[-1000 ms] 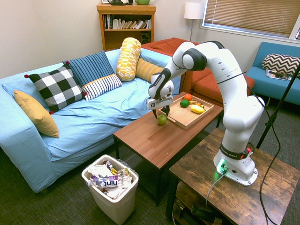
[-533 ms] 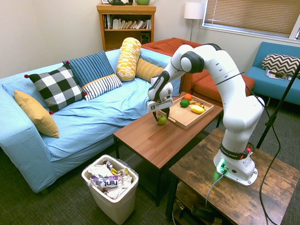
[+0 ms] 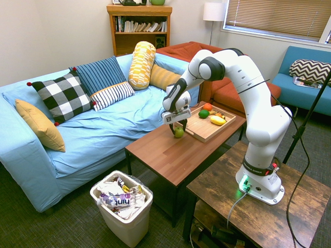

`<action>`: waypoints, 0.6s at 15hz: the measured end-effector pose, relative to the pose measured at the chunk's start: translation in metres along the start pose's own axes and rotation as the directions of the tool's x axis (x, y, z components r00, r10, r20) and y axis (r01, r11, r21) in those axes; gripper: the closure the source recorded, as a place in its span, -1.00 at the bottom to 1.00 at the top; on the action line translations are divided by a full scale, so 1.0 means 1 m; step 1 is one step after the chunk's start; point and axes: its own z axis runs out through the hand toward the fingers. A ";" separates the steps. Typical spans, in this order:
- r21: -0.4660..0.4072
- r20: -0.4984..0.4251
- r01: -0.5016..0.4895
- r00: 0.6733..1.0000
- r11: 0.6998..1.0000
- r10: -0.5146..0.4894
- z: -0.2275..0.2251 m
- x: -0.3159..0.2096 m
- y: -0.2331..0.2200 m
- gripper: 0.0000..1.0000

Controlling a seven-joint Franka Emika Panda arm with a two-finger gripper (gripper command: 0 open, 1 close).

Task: Put the apple in the tray

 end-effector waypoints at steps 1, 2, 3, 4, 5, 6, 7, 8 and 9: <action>0.002 0.002 0.003 1.000 1.000 -0.003 0.000 0.000 0.000 1.00; 0.008 0.008 0.005 1.000 1.000 -0.005 -0.001 0.002 0.001 1.00; 0.019 0.015 0.007 1.000 1.000 -0.008 -0.005 0.004 0.002 1.00; 0.037 0.021 0.010 1.000 0.999 -0.011 -0.015 0.006 0.004 1.00; 0.056 0.026 0.013 1.000 0.998 -0.015 -0.027 0.007 0.009 1.00; 0.078 0.028 0.014 0.999 0.997 -0.016 -0.044 0.008 0.017 1.00; 0.100 0.029 0.012 0.999 0.995 -0.015 -0.063 0.008 0.028 1.00; 0.122 0.026 0.006 1.000 0.992 -0.009 -0.082 0.011 0.040 1.00; 0.141 0.021 -0.009 1.000 0.990 0.006 -0.098 0.018 0.053 1.00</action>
